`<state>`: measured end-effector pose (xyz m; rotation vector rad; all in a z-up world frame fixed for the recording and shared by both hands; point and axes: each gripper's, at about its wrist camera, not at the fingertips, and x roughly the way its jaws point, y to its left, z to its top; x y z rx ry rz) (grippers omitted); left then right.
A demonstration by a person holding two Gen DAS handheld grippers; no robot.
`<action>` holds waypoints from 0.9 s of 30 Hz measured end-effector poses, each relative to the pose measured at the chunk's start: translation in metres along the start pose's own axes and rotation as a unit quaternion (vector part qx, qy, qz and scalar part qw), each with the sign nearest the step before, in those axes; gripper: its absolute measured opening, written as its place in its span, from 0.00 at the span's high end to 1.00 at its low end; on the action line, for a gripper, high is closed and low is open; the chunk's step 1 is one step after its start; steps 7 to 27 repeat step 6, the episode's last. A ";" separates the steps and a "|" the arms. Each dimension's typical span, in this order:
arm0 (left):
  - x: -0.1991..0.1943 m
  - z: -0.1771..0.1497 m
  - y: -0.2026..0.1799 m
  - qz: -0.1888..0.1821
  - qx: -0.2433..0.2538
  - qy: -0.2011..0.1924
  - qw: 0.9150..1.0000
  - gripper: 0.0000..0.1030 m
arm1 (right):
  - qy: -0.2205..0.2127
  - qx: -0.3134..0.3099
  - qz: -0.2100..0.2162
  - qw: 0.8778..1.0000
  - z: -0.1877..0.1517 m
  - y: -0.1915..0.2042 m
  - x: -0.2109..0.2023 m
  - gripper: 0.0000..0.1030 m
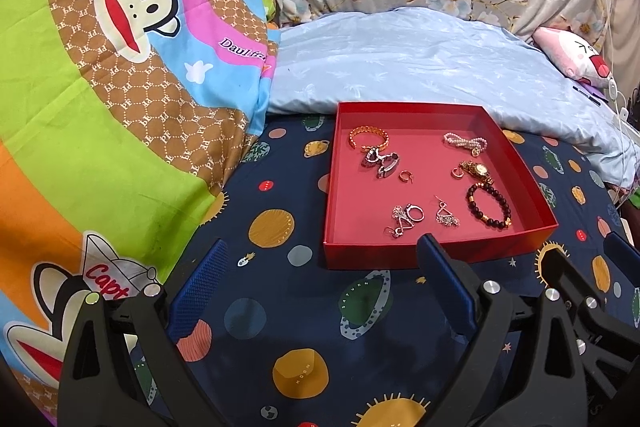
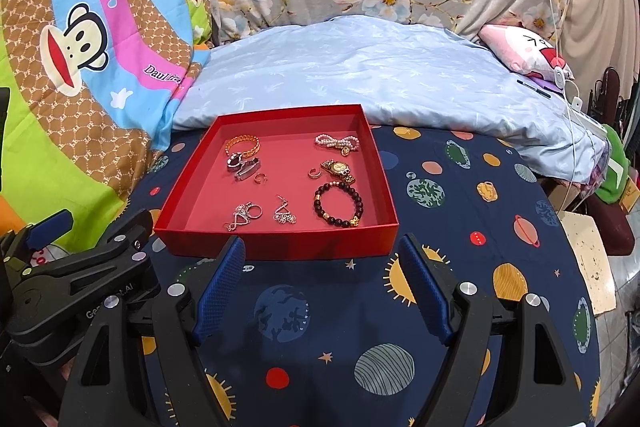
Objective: Organize jewelry
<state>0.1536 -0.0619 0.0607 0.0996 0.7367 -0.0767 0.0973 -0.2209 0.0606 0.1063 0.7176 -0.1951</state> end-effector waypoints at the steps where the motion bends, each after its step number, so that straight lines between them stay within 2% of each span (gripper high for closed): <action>1: 0.001 0.000 0.000 -0.001 -0.001 0.002 1.000 0.10 | 0.000 0.000 -0.001 1.000 0.000 0.000 0.000 0.24; 6: -0.001 -0.001 -0.001 0.002 0.006 -0.005 1.000 0.10 | -0.007 0.001 -0.007 1.000 -0.004 0.000 -0.001 0.22; 27: -0.001 -0.001 -0.001 0.002 0.006 -0.005 1.000 0.10 | -0.007 0.001 -0.007 1.000 -0.004 0.000 -0.001 0.22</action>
